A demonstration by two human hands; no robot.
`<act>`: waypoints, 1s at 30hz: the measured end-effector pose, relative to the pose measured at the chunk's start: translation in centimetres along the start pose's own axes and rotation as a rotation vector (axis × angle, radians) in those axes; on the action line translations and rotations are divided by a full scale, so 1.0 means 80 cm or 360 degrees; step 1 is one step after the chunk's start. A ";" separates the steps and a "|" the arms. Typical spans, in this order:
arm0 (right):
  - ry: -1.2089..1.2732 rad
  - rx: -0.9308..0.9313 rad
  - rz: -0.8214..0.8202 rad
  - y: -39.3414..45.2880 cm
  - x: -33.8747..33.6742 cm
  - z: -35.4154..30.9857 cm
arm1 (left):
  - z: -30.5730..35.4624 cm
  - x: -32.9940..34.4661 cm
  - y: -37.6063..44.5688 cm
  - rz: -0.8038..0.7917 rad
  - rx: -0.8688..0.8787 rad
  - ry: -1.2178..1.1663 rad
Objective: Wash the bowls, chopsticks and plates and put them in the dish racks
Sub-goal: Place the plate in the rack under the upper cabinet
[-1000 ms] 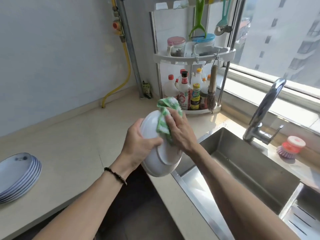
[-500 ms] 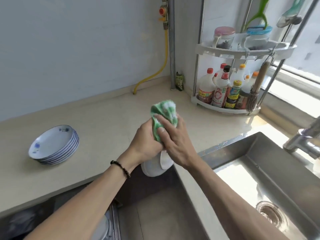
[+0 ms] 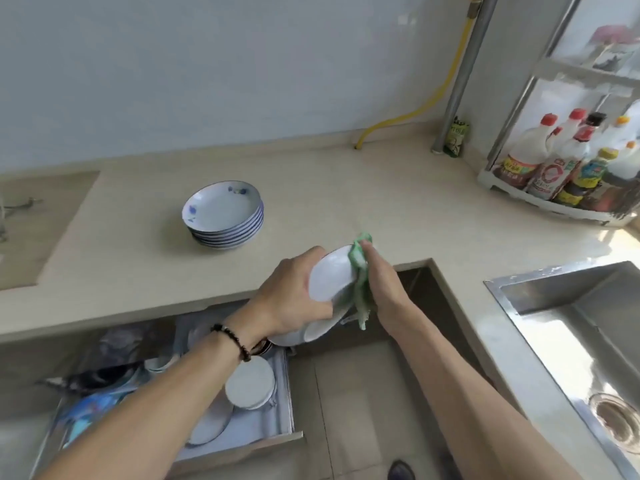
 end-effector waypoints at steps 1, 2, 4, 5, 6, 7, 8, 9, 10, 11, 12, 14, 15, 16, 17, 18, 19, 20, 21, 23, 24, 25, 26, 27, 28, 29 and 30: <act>0.0116 0.0237 -0.0066 0.002 0.019 0.022 | -0.013 -0.006 -0.023 -0.0044 0.0016 0.0068; 0.0189 0.0405 -0.0162 -0.002 0.041 0.037 | -0.027 -0.012 -0.046 -0.0095 0.0040 0.0151; 0.0194 0.0621 -0.0234 -0.004 0.079 0.067 | -0.055 -0.018 -0.090 -0.0190 0.0117 0.0351; 0.0156 0.0707 -0.0224 -0.007 0.095 0.081 | -0.070 -0.019 -0.112 -0.0242 0.0146 0.0457; 0.0080 0.0777 -0.0205 -0.006 0.109 0.096 | -0.084 -0.020 -0.132 -0.0285 0.0165 0.0538; -0.0032 0.0819 -0.0182 -0.006 0.123 0.108 | -0.096 -0.020 -0.150 -0.0305 0.0185 0.0586; -0.0165 0.0853 -0.0132 -0.005 0.135 0.121 | -0.108 -0.020 -0.167 -0.0305 0.0212 0.0618; -0.0279 0.0866 -0.0076 -0.003 0.147 0.134 | -0.121 -0.022 -0.184 -0.0271 0.0213 0.0633; -0.0352 0.0875 -0.0032 -0.002 0.160 0.145 | -0.138 -0.026 -0.199 -0.0209 0.0168 0.0624; -0.0393 0.0873 -0.0006 0.000 0.175 0.155 | -0.159 -0.031 -0.215 -0.0116 0.0100 0.0605; -0.0407 0.0858 0.0004 0.000 0.191 0.164 | -0.183 -0.036 -0.231 -0.0020 0.0015 0.0583; -0.0400 0.0829 0.0025 0.006 0.221 0.188 | -0.231 -0.041 -0.268 0.0104 -0.0258 0.0445; -0.0409 0.0812 0.0053 0.010 0.234 0.200 | -0.259 -0.041 -0.291 0.0101 -0.0489 0.0288; -0.0396 0.0798 0.0073 0.015 0.248 0.213 | -0.279 -0.042 -0.313 0.0104 -0.0713 0.0065; -0.0394 0.0785 0.0093 0.019 0.262 0.227 | -0.299 -0.037 -0.336 0.0144 -0.0916 -0.0215; -0.0407 0.0772 0.0117 0.023 0.275 0.240 | -0.316 -0.029 -0.355 0.0212 -0.1072 -0.0491; -0.0438 0.0761 0.0134 0.031 0.288 0.256 | -0.334 -0.021 -0.372 0.0302 -0.1198 -0.0675; -0.0478 0.0750 0.0151 0.039 0.301 0.273 | -0.354 -0.013 -0.388 0.0416 -0.1312 -0.0757; -0.0516 0.0736 0.0143 0.051 0.313 0.294 | -0.375 -0.004 -0.403 0.0539 -0.1431 -0.0815; -0.0622 0.0734 0.0118 0.072 0.338 0.332 | -0.414 0.019 -0.427 0.0742 -0.1619 -0.0974; -0.0677 0.0751 0.0108 0.079 0.348 0.347 | -0.431 0.029 -0.436 0.0797 -0.1674 -0.1024; -0.0738 0.0776 0.0087 0.085 0.358 0.362 | -0.450 0.039 -0.447 0.0853 -0.1732 -0.1055; -0.0791 0.0813 0.0069 0.092 0.368 0.379 | -0.468 0.047 -0.457 0.0910 -0.1787 -0.1086; -0.0855 0.0852 0.0046 0.102 0.376 0.399 | -0.489 0.055 -0.469 0.0960 -0.1838 -0.1100; -0.0942 0.0894 0.0016 0.113 0.385 0.420 | -0.511 0.064 -0.480 0.0990 -0.1887 -0.1104; -0.1025 0.0935 -0.0018 0.126 0.393 0.444 | -0.533 0.074 -0.491 0.0999 -0.1933 -0.1099; -0.1086 0.0964 -0.0056 0.138 0.402 0.466 | -0.556 0.084 -0.500 0.0994 -0.1975 -0.1083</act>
Point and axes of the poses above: each hand's wrist, its own y-axis towards the middle knuckle, its own x-axis out of the palm, z = x × y, the point moved 7 cm from there along y, towards the middle knuckle, and after that the axes turned 12 degrees about x, right-handed, at the moved point
